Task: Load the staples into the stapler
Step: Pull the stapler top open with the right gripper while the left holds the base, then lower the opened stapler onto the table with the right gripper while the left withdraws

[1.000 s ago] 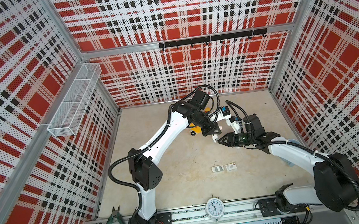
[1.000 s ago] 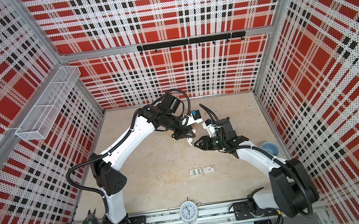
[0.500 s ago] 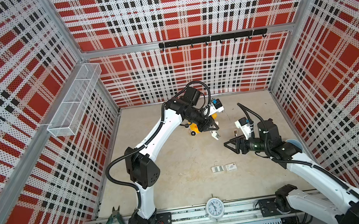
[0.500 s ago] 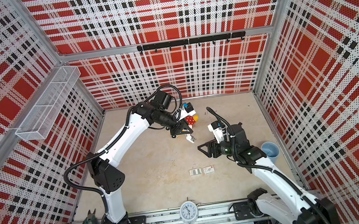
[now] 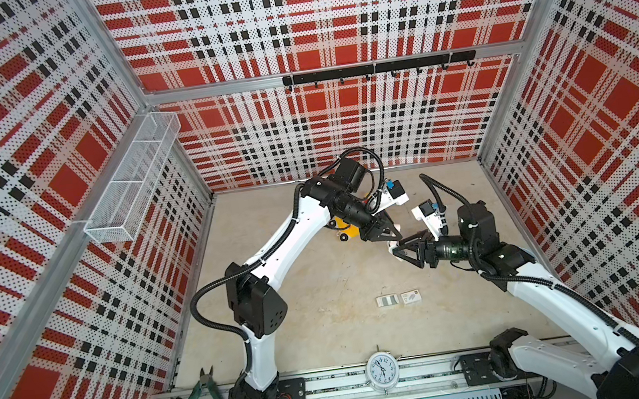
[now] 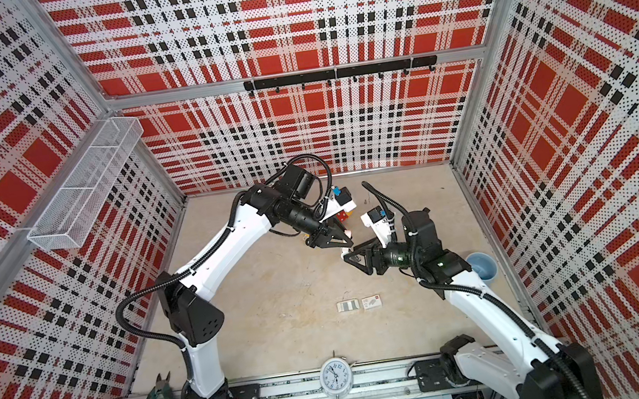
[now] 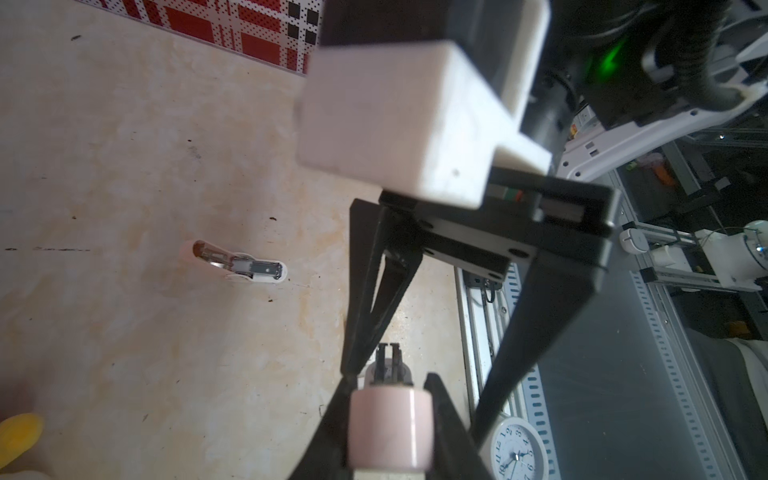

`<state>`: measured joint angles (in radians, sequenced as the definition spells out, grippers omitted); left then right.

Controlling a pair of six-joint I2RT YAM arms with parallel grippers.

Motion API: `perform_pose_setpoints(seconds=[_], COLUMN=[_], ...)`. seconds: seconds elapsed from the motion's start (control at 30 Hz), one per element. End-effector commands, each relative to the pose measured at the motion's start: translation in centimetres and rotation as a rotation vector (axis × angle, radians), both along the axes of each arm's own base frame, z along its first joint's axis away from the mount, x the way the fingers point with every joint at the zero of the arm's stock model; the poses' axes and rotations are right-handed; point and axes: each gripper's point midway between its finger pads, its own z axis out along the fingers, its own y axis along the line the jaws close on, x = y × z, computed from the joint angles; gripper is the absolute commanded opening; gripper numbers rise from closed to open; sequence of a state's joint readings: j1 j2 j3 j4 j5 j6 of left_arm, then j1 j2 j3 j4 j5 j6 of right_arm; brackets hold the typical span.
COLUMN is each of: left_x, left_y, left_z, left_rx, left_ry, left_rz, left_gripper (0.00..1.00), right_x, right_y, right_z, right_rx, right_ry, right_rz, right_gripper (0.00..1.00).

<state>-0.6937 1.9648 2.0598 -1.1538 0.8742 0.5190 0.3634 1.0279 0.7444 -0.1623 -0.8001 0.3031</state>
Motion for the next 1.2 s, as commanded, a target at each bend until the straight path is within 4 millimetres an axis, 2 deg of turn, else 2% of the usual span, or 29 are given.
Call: perform_pose_setpoints(seconds=[0.0, 0.17, 0.47, 0.6, 0.67, 0.73, 0.87, 0.97, 1.17], left_x=[-1.6, -1.8, -2.3, -2.3, -2.1, -1.8, -0.5, 0.9, 2.9], left_y=[-0.3, -0.3, -0.3, -0.1, -0.1, 0.1, 0.8, 1.5, 3.2], left_z=[2.0, 3.0, 2.6, 2.7, 2.7, 2.6, 2.6, 3.0, 2.8], left_rx=[-0.056, -0.083, -0.077, -0.077, -0.072, -0.062, -0.054, -0.056, -0.041], left_ry=[0.055, 0.082, 0.082, 0.081, 0.069, 0.055, 0.027, -0.001, -0.047], left_rz=[-0.041, -0.054, -0.076, -0.073, -0.068, -0.057, -0.015, 0.035, 0.121], left_gripper=[0.10, 0.11, 0.12, 0.14, 0.19, 0.31, 0.47, 0.53, 0.54], right_x=[0.1, -0.1, -0.2, 0.0, 0.1, 0.5, 1.2, 1.9, 3.3], right_y=[0.5, 0.6, 0.8, 0.9, 0.9, 0.8, 0.6, 0.4, 0.6], right_z=[2.1, 2.2, 1.6, 1.6, 1.5, 1.3, 0.5, -0.4, -1.6], right_rx=[0.044, 0.067, 0.098, 0.108, 0.103, 0.094, 0.057, 0.019, -0.012], right_ry=[-0.077, -0.074, -0.042, -0.040, -0.038, -0.036, -0.018, -0.002, 0.021], right_rz=[0.039, 0.042, 0.051, 0.047, 0.039, 0.024, -0.004, -0.031, -0.052], right_gripper=[0.57, 0.45, 0.29, 0.26, 0.25, 0.24, 0.23, 0.23, 0.23])
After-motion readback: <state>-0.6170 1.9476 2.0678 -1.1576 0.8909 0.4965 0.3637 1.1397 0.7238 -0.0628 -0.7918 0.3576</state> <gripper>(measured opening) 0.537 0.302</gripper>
